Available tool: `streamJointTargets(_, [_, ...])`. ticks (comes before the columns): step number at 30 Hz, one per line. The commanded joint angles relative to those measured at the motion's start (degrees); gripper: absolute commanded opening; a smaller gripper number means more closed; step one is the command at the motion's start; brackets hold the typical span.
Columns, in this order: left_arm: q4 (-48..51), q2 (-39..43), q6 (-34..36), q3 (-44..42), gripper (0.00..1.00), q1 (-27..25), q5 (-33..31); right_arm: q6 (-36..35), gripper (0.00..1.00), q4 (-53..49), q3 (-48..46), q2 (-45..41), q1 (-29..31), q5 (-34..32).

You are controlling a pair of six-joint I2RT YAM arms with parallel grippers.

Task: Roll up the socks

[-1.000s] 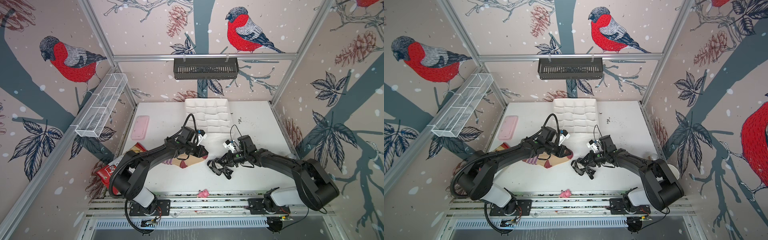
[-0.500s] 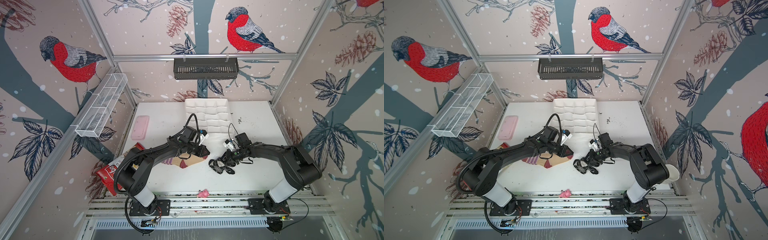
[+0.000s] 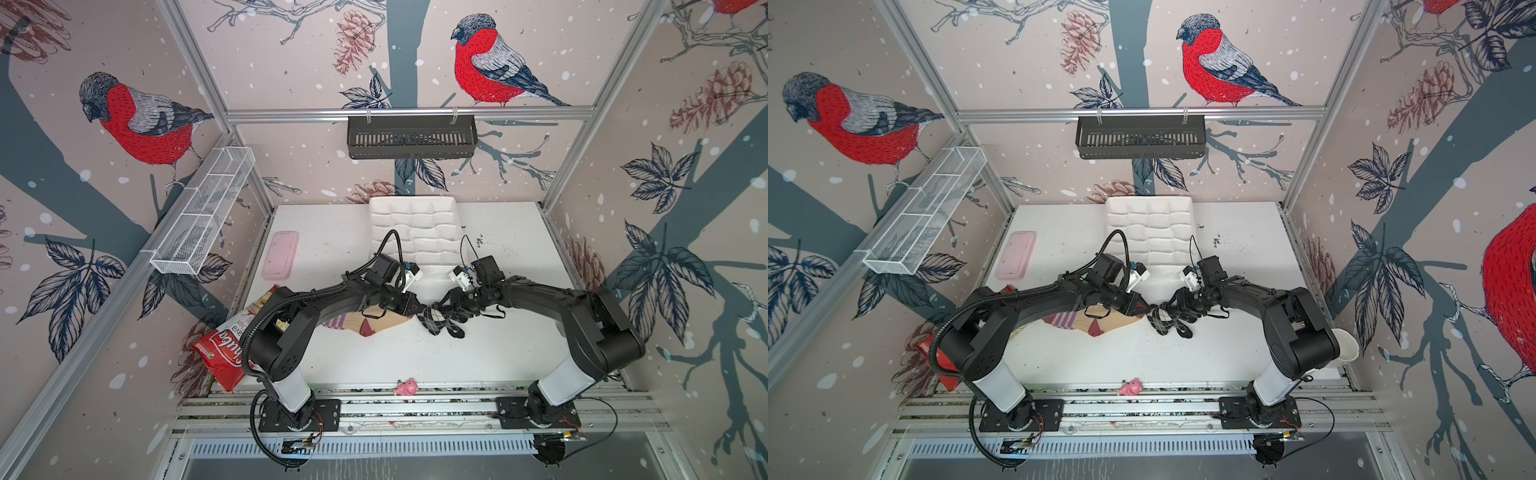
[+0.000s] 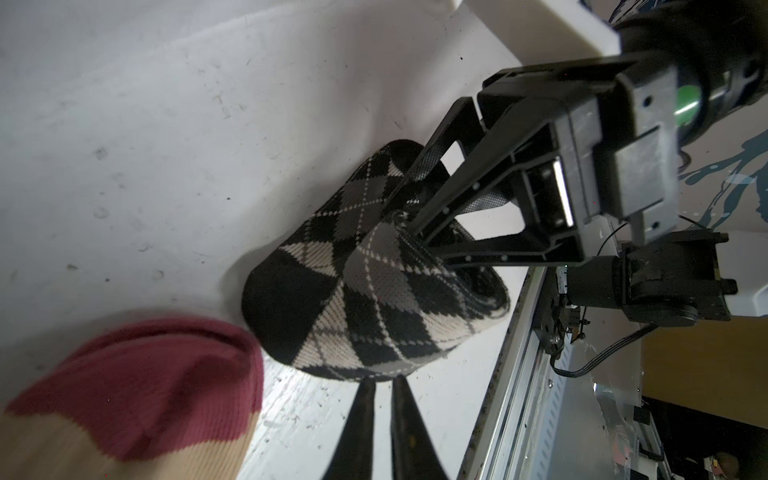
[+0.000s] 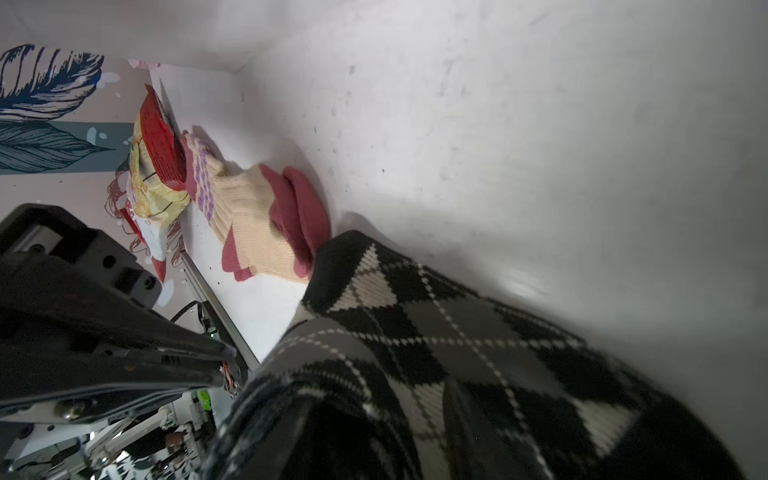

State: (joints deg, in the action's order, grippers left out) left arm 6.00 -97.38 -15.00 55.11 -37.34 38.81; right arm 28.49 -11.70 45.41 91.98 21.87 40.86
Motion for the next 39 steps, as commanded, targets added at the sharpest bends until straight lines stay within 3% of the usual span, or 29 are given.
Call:
streamJointTargets(1, [-0.82,0.20,1.01,0.52,0.12,-0.01,0.14,-1.30,0.53,-2.61,0.78,-2.78,-0.14,-4.87])
streamJointTargets(8, [0.91,3.04,1.08,-0.32,0.16,-0.25,-3.69,-1.75,0.57,-5.17,1.95,-9.35,-0.54,-8.54])
streamJointTargets(13, [2.09,8.06,4.72,-1.88,0.28,-4.29,-17.28,-2.21,0.60,-10.51,0.70,-17.55,-0.38,-18.49])
streamJointTargets(15, [1.08,8.74,5.85,-2.52,0.29,-4.84,-17.50,-1.87,0.60,-11.75,-0.70,-19.89,-0.42,-20.48])
streamJointTargets(17, [-1.06,9.02,6.48,-3.29,0.46,-5.06,-17.93,-1.31,0.60,-11.88,-2.15,-23.47,-0.51,-20.68])
streamJointTargets(18, [-2.18,8.80,7.01,-3.51,0.49,-5.17,-17.81,-0.87,0.60,-11.77,-2.91,-24.58,-0.51,-20.66])
streamJointTargets(24, [-6.02,6.27,10.97,-3.00,0.52,-6.98,-16.97,0.55,0.61,-11.83,-6.21,-28.42,-0.29,-19.81])
streamJointTargets(26, [-6.75,5.77,12.26,-2.91,0.60,-7.85,-17.21,0.77,0.61,-11.87,-6.94,-29.49,-0.31,-19.94])
streamJointTargets(30, [-6.90,4.82,14.11,-2.45,0.66,-9.42,-17.13,1.13,0.61,-12.08,-7.36,-30.94,-0.42,-19.93])
streamJointTargets(39, [-6.69,1.05,15.00,-0.17,0.69,-10.12,-18.17,1.19,0.61,-12.03,-6.91,-31.42,-0.42,-19.86])
